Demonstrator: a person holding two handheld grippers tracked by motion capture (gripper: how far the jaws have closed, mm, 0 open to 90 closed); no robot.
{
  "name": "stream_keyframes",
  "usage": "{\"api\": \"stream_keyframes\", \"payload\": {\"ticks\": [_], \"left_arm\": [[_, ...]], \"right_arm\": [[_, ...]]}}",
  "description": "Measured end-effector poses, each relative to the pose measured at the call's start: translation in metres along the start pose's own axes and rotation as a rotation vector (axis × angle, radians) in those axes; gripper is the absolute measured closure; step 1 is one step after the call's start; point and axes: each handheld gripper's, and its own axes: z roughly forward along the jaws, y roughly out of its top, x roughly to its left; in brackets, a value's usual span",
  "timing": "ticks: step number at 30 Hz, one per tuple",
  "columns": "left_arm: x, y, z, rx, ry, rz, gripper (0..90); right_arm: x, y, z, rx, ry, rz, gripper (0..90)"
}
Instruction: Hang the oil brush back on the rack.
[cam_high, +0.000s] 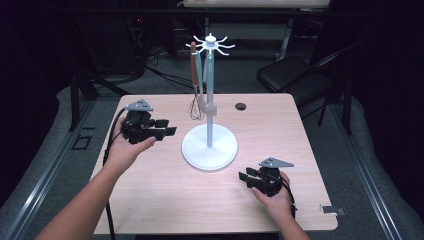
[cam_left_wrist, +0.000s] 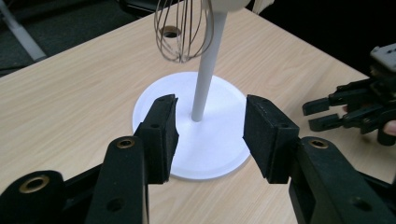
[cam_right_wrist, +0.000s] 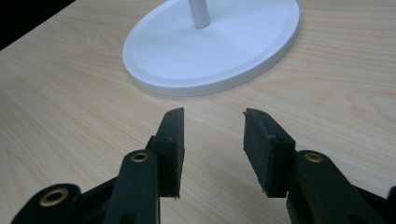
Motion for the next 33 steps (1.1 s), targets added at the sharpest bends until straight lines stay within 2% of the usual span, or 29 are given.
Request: {"api": "stream_keyframes", "payload": {"ticks": [5,12,16,20,25,26,33], "left_arm": [[-0.002,-0.026,0.009,-0.021,-0.012,-0.034,50.7],[-0.007,-0.066,0.026,0.027,0.000,-0.023,49.8],[-0.008,-0.084,0.030,0.033,0.006,-0.031,49.8],[-0.009,-0.098,0.030,0.016,0.015,-0.048,49.1],[-0.008,-0.115,0.030,-0.021,0.026,-0.097,48.6],[-0.008,-0.118,0.030,-0.022,0.037,-0.098,48.6],[-0.006,-0.133,0.031,-0.039,0.073,-0.116,48.1]], "right_arm": [[-0.001,0.000,0.000,-0.007,0.001,0.006,58.1],[-0.003,0.000,-0.002,-0.008,0.003,0.014,57.8],[-0.003,0.000,-0.001,-0.004,0.000,0.012,57.8],[-0.002,0.000,-0.001,-0.004,-0.002,0.012,57.6],[-0.002,0.000,-0.001,-0.002,-0.003,0.014,57.4],[-0.002,0.000,-0.002,0.007,-0.013,0.008,57.3],[-0.002,-0.001,0.000,-0.003,-0.005,0.020,57.0]]}}
